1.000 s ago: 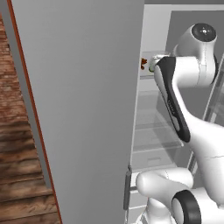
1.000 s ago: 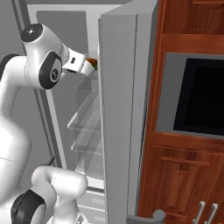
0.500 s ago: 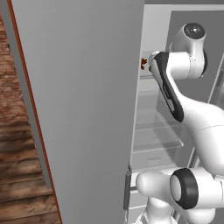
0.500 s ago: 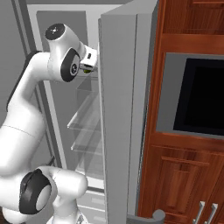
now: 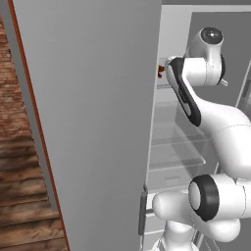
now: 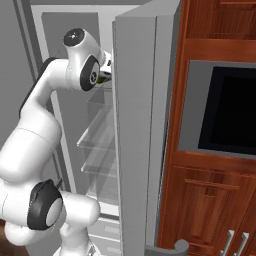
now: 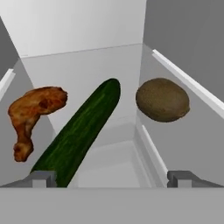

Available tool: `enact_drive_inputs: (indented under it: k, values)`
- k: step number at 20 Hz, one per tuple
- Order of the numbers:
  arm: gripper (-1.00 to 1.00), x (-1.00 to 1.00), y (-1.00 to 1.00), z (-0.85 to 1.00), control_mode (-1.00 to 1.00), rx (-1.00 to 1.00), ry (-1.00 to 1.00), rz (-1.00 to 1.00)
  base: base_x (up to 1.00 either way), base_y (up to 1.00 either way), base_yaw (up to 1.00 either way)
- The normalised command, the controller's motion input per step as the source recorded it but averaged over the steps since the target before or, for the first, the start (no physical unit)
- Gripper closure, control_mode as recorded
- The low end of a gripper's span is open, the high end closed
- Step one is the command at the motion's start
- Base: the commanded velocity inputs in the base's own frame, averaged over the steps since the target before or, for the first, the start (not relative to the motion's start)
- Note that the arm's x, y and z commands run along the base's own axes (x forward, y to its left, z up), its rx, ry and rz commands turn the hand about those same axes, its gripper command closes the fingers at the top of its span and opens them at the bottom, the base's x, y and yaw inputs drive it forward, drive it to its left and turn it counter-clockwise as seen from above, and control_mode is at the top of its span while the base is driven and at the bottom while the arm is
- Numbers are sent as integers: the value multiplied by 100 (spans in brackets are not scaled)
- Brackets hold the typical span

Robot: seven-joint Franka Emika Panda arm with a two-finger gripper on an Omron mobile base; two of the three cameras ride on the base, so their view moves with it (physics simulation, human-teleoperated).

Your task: Open the fridge, remove the kiwi, cucumber, and chicken drumstick, and place them on any counter.

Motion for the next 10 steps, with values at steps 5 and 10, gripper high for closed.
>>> enact_drive_inputs:
  k: [5,10]
  values:
    - [-100,0,0,4,-100,0,-8,0,0,0,0]
    - [-100,17,4,0,-100,0,0,0,0,0,0]
